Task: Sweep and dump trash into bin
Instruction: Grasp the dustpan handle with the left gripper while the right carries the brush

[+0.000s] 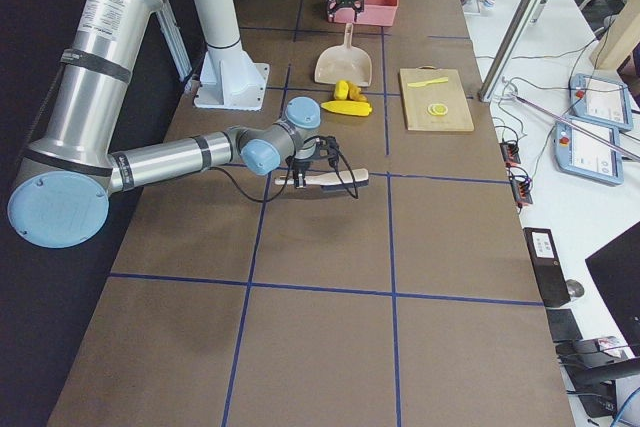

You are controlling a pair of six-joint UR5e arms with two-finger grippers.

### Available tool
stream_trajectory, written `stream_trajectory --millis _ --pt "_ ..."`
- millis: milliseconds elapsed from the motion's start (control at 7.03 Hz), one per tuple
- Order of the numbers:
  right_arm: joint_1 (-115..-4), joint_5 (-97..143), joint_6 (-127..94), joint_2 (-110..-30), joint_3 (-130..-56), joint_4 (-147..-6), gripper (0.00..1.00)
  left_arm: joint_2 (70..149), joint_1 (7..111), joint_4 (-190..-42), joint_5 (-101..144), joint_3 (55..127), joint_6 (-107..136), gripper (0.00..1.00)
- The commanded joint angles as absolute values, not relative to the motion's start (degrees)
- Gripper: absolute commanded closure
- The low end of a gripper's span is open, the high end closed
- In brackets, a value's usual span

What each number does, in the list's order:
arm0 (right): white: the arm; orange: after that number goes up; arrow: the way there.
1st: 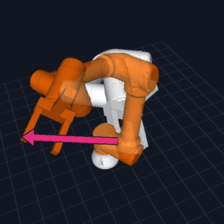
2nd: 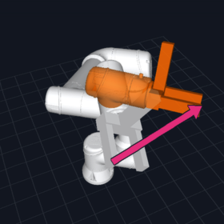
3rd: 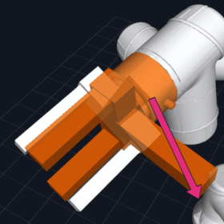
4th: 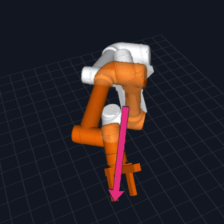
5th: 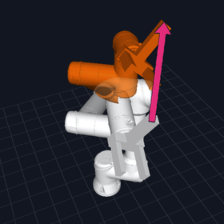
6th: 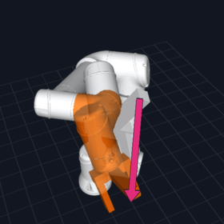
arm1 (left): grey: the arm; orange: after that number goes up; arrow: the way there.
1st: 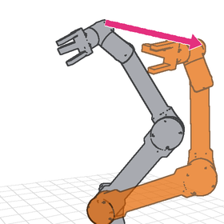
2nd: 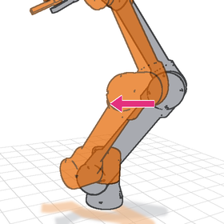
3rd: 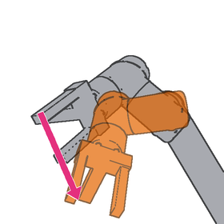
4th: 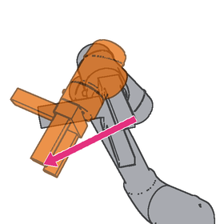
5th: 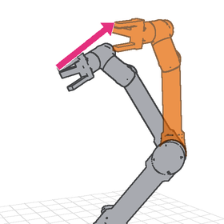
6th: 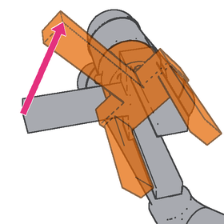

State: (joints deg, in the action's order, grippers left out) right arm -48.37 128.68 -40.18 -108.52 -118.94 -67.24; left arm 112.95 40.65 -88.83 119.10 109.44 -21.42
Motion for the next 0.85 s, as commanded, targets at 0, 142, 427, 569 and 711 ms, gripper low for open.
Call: stream_trajectory --millis 0,142,427,569,711 --pt "-47.29 128.67 -42.35 -108.2 -119.7 -67.15 0.98 113.47 41.22 -92.1 121.36 105.65 -24.17 0.01" --pt "-46.68 128.5 -44.02 -107.32 -119.71 -67.15 0.96 113.47 41.66 -92.2 122.16 104.51 -24.52 0.01" --pt "-43.87 126.66 -48.23 -105.04 -119.79 -67.15 0.96 113.91 41.66 -95.69 126.44 101.01 -24.43 0.01" --pt "-42.99 126.3 -49.56 -104.33 -119.79 -67.15 0.96 114.08 41.49 -99.63 127.08 98.38 -24.09 0.01" --pt "-42.02 126.21 -51.14 -103.46 -119.79 -67.15 0.96 114.17 41.4 -101.49 127.26 96.96 -24.17 0.01"
